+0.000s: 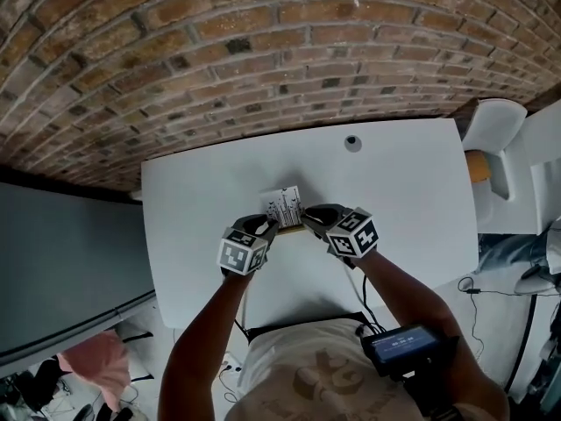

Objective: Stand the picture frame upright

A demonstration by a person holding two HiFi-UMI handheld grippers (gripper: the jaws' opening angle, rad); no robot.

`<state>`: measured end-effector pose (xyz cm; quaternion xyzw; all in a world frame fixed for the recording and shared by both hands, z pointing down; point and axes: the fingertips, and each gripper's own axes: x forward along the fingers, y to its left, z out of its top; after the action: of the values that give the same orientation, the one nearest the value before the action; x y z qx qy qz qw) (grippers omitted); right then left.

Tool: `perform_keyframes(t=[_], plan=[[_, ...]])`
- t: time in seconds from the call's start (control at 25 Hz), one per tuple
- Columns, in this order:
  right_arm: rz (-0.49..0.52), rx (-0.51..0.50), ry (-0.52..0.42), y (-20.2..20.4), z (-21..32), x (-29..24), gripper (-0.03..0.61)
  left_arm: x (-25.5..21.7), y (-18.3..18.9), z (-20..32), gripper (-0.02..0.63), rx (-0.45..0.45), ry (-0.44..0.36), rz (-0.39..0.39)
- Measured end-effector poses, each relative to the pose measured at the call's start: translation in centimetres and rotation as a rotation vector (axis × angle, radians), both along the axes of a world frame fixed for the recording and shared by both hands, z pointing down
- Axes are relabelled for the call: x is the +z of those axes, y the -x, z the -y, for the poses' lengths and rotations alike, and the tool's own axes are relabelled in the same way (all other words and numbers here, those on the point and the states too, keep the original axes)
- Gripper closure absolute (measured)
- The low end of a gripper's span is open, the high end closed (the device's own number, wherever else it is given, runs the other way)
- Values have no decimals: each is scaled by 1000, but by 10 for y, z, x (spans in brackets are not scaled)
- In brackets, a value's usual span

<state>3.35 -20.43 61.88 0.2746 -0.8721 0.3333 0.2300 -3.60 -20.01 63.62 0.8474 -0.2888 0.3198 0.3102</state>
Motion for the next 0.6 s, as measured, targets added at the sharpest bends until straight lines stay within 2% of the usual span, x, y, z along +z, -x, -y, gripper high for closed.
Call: perform_keyframes(t=[0.2, 0.6], plan=[[5, -3, -11, 12, 19, 7, 495, 8, 16, 19, 488, -21, -22, 13], [-8, 27, -74, 28, 65, 15, 500, 10, 29, 69, 489, 6, -126, 41]])
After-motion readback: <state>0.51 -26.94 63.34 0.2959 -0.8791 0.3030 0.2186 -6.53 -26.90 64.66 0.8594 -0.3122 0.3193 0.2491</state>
